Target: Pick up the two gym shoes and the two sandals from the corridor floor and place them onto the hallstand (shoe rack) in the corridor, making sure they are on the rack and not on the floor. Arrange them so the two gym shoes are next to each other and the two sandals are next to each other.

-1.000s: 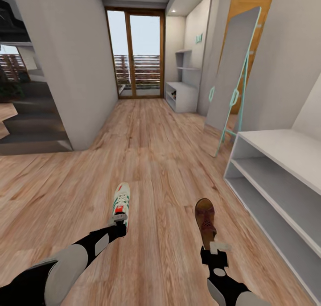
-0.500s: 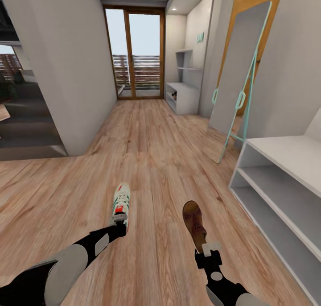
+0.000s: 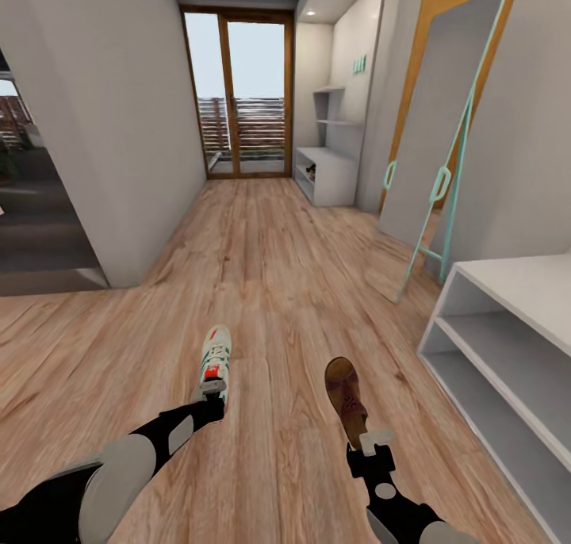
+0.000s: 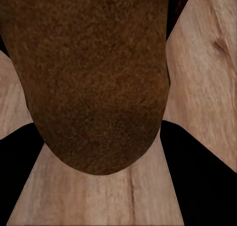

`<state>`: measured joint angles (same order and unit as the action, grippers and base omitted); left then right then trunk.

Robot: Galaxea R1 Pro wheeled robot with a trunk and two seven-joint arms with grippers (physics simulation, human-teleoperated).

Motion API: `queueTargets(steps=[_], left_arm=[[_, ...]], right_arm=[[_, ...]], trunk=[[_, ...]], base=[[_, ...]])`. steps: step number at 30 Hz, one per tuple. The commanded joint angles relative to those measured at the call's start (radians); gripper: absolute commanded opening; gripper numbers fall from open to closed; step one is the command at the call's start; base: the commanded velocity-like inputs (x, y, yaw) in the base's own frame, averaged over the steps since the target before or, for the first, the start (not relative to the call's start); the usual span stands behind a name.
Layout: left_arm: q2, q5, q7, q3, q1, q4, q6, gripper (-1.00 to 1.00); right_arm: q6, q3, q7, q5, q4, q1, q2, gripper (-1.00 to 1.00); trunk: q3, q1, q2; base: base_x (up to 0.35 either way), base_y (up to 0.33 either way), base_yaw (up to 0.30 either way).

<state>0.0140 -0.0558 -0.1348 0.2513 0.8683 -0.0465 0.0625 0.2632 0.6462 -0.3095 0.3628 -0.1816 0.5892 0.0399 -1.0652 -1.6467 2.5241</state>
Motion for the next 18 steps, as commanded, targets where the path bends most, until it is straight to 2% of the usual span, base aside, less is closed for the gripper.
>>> queueTargets(steps=[1,18], left_arm=[[0.0,-0.006,-0.003,0.009,0.0,-0.003,0.007,-1.0],[-0.001,-0.007,-0.002,0.01,0.0,-0.001,0.013,-1.0]], right_arm=[[0.004,0.009,-0.005,0.008,0.001,0.001,0.0,-1.0],[0.004,0.009,-0.005,0.008,0.001,0.0,0.0,-1.0]], trunk=[[-0.001,0.0,0.0],[-0.001,0.0,0.0]], base=[[0.35,0.0,0.0],[0.35,0.0,0.0]])
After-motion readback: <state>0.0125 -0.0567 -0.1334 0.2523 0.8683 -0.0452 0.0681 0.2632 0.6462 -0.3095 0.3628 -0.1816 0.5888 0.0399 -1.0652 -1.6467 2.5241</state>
